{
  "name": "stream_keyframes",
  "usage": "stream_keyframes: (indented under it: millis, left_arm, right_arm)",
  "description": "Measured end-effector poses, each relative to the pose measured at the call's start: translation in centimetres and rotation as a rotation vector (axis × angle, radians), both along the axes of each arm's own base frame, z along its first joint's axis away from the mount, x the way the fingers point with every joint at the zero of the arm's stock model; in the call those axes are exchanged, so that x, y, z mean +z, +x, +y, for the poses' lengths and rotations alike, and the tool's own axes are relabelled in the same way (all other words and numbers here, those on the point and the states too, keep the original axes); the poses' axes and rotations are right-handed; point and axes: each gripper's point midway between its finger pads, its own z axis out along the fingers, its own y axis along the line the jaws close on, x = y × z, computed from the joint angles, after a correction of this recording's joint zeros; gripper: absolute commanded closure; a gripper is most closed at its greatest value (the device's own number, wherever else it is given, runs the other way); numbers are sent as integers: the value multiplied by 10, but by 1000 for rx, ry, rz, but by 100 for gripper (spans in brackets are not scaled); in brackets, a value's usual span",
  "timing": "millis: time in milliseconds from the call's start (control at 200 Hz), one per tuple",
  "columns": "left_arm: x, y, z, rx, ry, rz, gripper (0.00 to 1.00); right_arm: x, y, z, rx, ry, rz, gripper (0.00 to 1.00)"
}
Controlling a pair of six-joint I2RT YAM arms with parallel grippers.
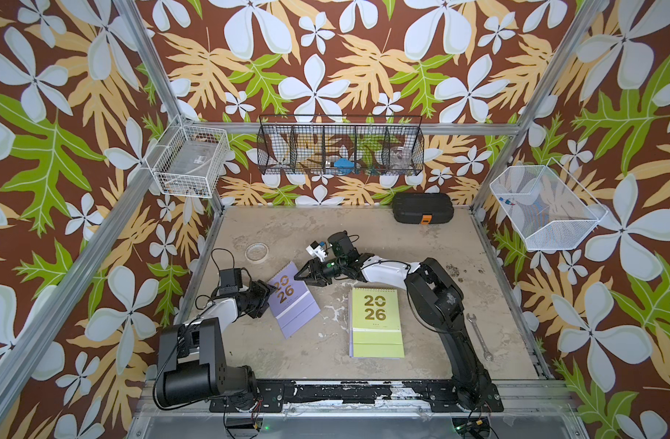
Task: Stack the calendars
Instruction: Pick up the calendar at the center of the board.
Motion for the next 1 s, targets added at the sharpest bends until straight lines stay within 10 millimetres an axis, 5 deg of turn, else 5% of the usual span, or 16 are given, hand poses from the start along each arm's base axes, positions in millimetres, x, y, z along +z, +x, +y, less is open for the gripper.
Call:
stream_keyframes:
  millis: [125,746,1001]
  left_arm:
    - [1,-3,-1,0,-7,8,33]
    - [8,-6,-7,12,-51,16,32]
    - [45,17,-15,9,-101,-90,29]
  right_arm:
    - [-1,4,-1,-17,-15,-8,73]
    - [-8,10,-7,-43,-84,-56,99]
    - [16,17,-35,-117,-39,-58,100]
